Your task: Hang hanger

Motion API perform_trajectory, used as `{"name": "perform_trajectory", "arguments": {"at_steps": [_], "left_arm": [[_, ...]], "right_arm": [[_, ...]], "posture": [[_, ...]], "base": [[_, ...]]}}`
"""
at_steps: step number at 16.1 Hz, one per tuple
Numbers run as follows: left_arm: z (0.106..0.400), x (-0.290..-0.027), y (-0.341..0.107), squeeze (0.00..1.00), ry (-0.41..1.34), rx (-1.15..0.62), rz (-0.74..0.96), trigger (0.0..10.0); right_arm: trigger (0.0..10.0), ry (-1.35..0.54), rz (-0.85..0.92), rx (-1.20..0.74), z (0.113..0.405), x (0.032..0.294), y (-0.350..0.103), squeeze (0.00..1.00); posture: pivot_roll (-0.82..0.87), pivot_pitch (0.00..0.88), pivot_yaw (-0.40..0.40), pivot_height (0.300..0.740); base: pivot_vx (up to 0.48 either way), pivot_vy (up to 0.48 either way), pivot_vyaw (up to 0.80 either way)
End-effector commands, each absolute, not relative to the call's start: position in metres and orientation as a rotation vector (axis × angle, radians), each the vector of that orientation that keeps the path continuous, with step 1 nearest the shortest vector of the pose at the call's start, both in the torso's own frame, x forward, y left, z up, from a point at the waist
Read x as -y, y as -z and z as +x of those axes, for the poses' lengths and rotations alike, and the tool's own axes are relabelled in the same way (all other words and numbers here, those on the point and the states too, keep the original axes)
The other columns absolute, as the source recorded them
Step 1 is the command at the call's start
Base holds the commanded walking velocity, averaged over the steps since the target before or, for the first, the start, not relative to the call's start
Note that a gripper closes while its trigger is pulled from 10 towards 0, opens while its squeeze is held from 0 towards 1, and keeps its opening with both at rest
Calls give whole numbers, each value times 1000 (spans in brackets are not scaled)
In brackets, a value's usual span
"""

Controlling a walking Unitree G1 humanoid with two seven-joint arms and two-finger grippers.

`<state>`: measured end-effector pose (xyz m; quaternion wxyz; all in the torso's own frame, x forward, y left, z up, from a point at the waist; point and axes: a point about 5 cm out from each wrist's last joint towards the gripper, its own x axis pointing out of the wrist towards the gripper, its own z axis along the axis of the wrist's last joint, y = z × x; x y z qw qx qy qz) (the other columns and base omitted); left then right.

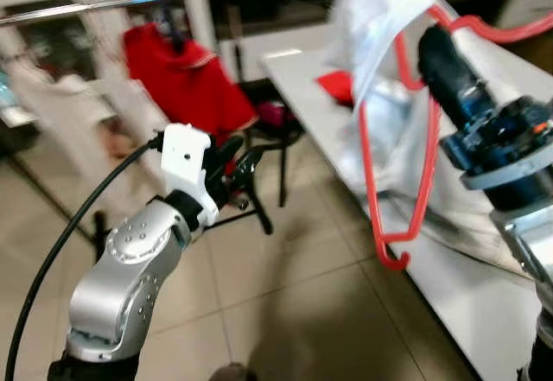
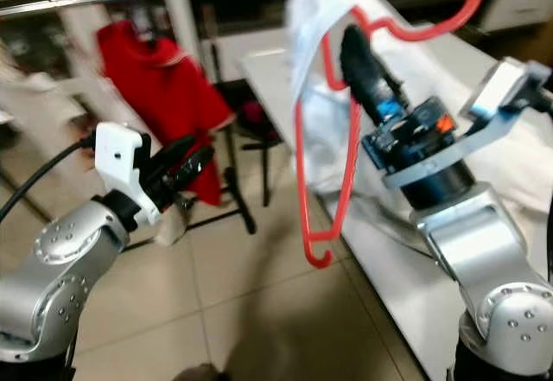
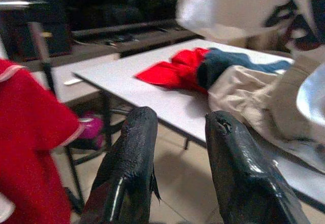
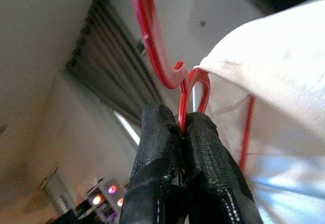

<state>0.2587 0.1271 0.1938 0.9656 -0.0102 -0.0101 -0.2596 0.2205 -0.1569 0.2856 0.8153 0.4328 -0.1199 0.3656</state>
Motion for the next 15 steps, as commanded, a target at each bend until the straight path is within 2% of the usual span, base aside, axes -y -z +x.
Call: {"name": "perform_trajectory", "arguments": {"at_steps": [1,15], "left_arm": [[258,-131,-191,0,519,0,-18,10000],[254,-127,-189,0,525,-8,-42,10000]], "right_arm": [[10000,-848,920,267,215,149,-293,0],[10000,-856,919,278,217,150,-300,0]], "posture": [[-31,21,2,740],[-39,29,-15,740]], "base": [[0,0,738],[0,0,738]]}}
